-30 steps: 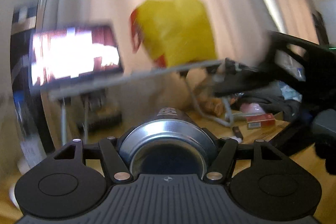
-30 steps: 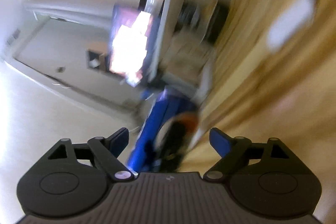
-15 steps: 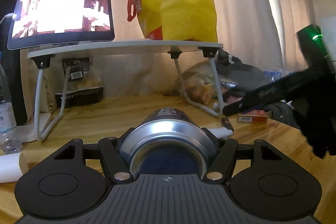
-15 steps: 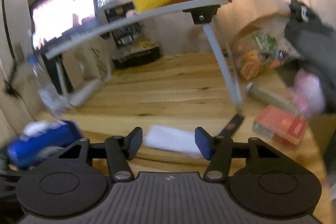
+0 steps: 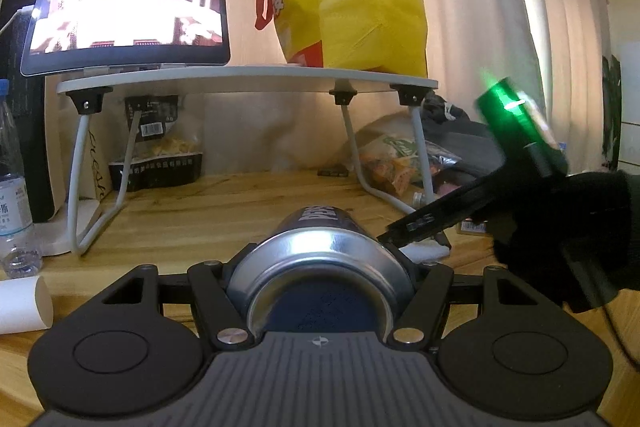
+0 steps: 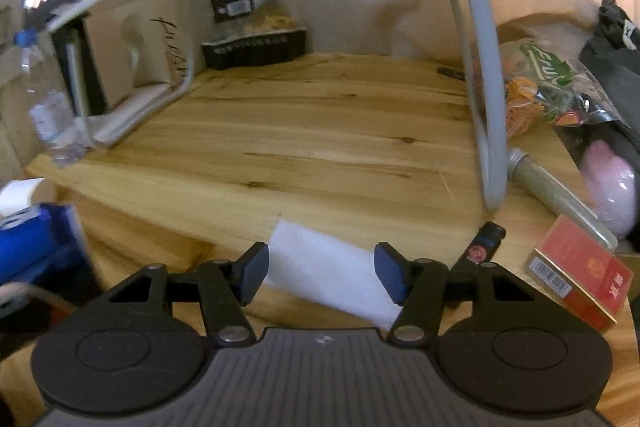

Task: Clean container
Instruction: 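Grasp the white paper towel from the table with the right gripper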

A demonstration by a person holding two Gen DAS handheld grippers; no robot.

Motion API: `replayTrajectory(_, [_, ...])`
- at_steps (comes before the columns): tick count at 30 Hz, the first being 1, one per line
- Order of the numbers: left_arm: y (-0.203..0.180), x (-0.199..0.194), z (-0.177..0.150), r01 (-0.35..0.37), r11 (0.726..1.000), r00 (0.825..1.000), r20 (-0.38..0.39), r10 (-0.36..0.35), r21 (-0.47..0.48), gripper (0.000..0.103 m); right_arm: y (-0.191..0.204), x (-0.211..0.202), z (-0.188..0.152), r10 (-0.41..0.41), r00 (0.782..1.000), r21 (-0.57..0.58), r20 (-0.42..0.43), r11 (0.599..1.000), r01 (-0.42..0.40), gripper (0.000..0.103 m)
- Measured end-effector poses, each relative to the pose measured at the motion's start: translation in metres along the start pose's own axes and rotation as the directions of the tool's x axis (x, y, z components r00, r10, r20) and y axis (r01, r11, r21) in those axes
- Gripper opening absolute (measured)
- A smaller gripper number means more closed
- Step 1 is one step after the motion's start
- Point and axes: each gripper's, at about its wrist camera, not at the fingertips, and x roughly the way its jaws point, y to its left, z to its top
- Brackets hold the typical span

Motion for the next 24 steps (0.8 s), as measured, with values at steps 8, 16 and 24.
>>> replayTrajectory(8, [0.0,0.0,0.001,0.002,1.0,1.0,0.002,-0.002,0.002,0.067,-0.008,-0.002,-0.004,-0.054,0.999,0.137,-0.008,0.989,0.055,0.061])
replayTrajectory(16, [0.0,-0.001,0.001,0.007,1.0,1.0,0.011,-0.007,0.002,0.067,0.005,0.012,0.003,-0.054,0.998,0.033,-0.023,0.998,0.055,0.047])
replayTrajectory(24, [0.0,-0.002,0.001,0.011,1.0,1.0,0.017,-0.011,0.002,0.067,0.012,0.009,-0.003,0.049,0.995,-0.237,-0.09,0.969,-0.069,0.044])
